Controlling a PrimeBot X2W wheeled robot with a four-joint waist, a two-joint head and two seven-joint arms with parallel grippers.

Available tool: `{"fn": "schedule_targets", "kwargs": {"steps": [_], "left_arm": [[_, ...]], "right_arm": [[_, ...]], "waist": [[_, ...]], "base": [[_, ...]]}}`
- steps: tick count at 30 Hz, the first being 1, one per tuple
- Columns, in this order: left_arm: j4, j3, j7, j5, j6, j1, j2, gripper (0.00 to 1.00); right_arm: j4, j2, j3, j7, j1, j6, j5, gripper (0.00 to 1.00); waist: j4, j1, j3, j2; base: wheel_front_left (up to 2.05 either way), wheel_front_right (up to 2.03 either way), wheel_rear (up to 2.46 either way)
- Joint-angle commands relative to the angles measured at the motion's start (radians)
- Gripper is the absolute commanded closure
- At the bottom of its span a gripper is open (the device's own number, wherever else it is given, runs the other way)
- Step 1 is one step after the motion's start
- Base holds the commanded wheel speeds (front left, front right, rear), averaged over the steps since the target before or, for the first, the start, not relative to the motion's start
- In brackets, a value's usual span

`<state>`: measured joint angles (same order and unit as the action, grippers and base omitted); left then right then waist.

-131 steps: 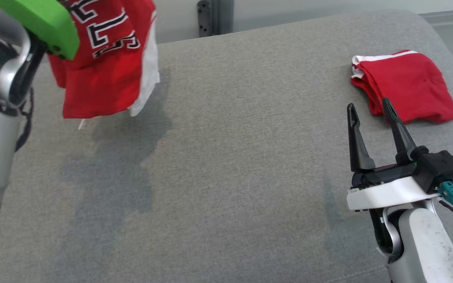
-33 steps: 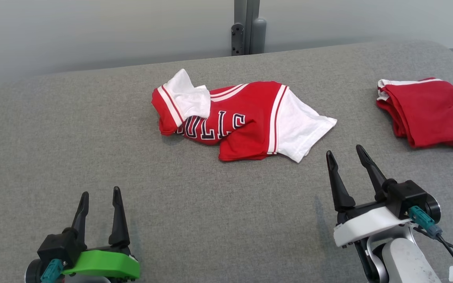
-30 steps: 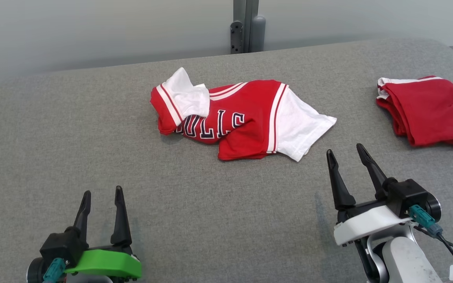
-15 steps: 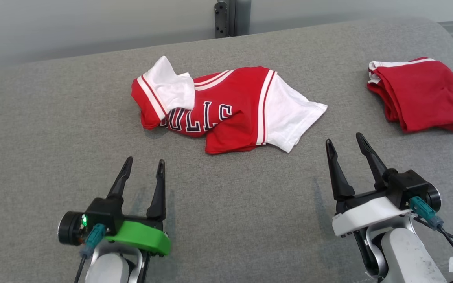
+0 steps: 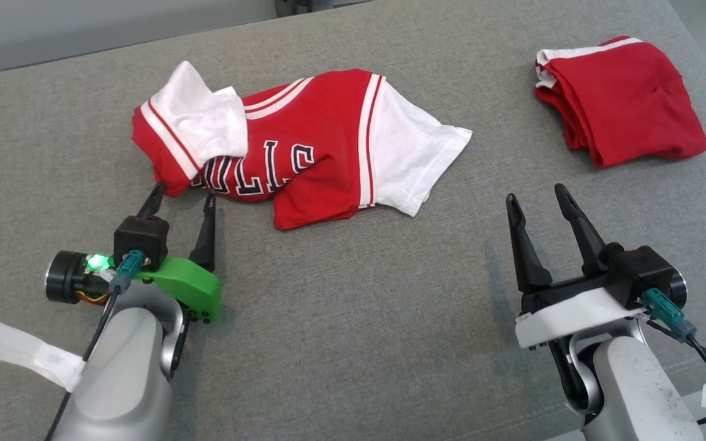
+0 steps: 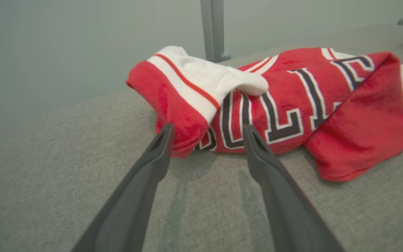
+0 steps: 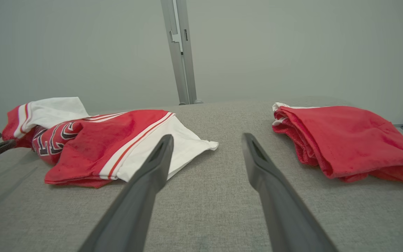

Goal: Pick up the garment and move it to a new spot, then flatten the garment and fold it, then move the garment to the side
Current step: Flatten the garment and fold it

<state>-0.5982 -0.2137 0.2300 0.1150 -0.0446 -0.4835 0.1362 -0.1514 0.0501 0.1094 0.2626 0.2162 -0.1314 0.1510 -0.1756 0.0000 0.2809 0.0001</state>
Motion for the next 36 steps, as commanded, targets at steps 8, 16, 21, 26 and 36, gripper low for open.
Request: {"fn": "schedule_targets", "kwargs": {"steps": [8, 16, 21, 26, 36], "left_arm": [[-0.148, 0.027, 0.028, -0.016, 0.068, -0.124, 0.031, 0.90], [-0.025, 0.054, 0.035, 0.033, 0.035, -0.114, -0.012, 1.00], [0.118, 0.060, 0.035, 0.050, 0.020, -0.075, -0.046, 1.00], [0.248, 0.075, 0.035, 0.044, 0.036, -0.060, -0.056, 1.00], [0.430, 0.120, 0.035, 0.013, 0.072, -0.039, -0.036, 1.00]], "right_arm": [[0.007, 0.001, 0.008, 0.003, 0.019, 0.001, 0.014, 0.00], [0.000, 0.001, 0.002, 0.003, 0.000, 0.001, 0.017, 0.00], [-0.004, 0.001, -0.001, 0.003, -0.009, 0.001, 0.012, 0.00], [-0.008, 0.001, -0.001, 0.003, -0.016, 0.001, 0.011, 0.00], [-0.012, 0.001, -0.006, 0.003, -0.026, 0.001, 0.011, 0.00]], "waist": [[-0.054, 0.0000, 0.044, -0.0001], [-0.030, 0.0000, 0.014, -0.0001], [-0.008, 0.0000, -0.017, -0.0001], [0.002, 0.0000, -0.042, -0.0001], [-0.002, 0.0000, -0.071, -0.0001]], "base": [[0.00, 0.00, 0.00], [0.00, 0.00, 0.00], [0.00, 0.00, 0.00], [0.00, 0.00, 0.00], [0.00, 0.00, 0.00]]}}
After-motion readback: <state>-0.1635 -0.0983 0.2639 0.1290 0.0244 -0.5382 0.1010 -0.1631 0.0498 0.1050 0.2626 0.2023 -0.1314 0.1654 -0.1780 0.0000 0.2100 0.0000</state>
